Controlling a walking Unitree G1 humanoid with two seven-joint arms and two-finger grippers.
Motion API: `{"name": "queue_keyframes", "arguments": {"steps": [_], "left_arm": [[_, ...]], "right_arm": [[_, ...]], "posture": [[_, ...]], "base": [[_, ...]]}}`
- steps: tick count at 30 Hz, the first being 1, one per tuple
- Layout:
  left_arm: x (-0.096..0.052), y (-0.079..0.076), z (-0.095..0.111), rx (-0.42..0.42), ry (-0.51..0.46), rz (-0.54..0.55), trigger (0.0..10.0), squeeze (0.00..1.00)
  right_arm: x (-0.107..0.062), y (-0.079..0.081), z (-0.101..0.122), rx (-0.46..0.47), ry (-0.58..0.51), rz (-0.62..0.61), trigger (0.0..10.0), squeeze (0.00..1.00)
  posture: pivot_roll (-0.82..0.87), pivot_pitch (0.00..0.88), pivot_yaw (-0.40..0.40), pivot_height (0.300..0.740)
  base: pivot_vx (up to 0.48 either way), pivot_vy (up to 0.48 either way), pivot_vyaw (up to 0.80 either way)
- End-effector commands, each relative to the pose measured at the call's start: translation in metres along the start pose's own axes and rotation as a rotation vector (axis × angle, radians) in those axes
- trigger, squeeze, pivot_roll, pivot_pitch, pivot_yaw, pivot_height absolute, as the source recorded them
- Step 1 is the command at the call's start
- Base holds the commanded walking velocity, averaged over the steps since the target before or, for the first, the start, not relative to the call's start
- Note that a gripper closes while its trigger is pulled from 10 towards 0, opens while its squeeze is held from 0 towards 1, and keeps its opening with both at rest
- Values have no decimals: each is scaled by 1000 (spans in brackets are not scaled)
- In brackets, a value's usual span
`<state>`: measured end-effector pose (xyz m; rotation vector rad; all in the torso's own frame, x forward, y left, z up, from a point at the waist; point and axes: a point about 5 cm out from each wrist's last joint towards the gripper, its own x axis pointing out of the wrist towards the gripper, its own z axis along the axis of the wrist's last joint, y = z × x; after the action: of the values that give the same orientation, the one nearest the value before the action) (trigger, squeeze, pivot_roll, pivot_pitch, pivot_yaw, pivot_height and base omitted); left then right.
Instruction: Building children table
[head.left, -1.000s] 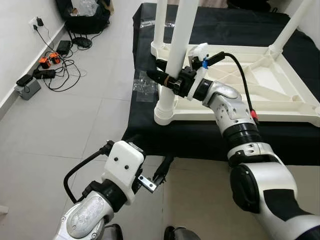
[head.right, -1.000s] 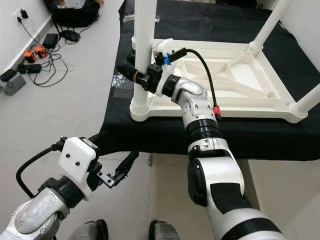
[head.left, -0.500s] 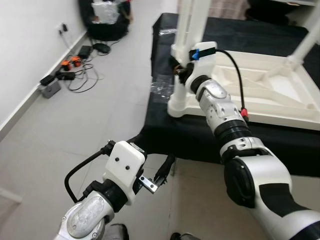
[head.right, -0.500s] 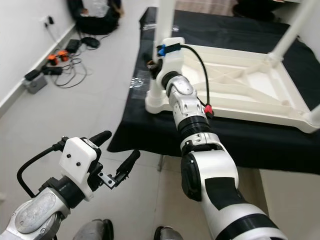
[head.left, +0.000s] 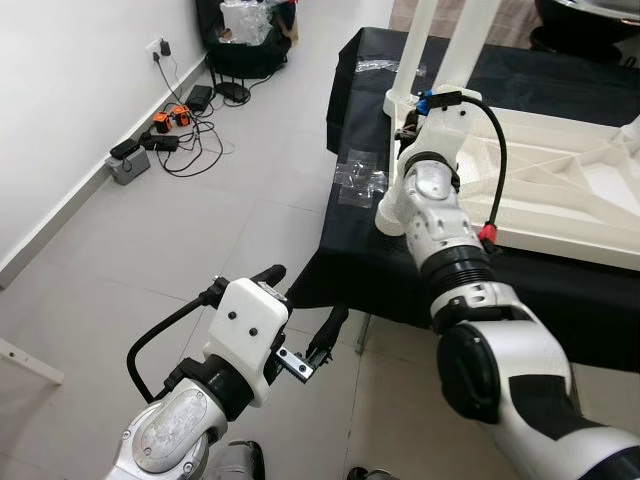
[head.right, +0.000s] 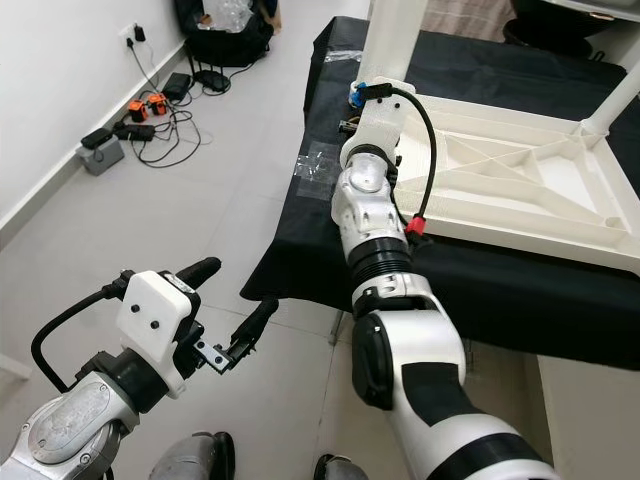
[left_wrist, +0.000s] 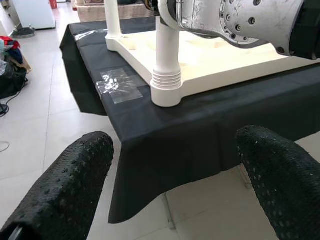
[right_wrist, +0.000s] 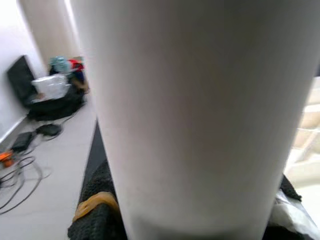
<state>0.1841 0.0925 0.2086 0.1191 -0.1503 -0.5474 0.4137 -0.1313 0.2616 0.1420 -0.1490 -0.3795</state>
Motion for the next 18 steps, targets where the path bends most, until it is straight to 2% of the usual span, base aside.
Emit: {"name": "queue_keyframes", "arguments": {"steps": [1,7,18], "left_arm": [[0,-2,-4,-2,16,-4,10000,0],[0,-2,-3,-3,15,-4,10000,0],[0,-1,-4,-2,15,-2,10000,0]], "right_arm": [[-3,-15,-27,6,104,-112,10000,0],[-7,-4,-24,49,100,-133,10000,0],[-12,5,-17,62,73,-150,10000,0]], "posture": [[119,248,-63,740],[118,254,-67,740],[118,257,-67,740]], "base": [[0,0,0],[0,0,0],[0,0,0]]}}
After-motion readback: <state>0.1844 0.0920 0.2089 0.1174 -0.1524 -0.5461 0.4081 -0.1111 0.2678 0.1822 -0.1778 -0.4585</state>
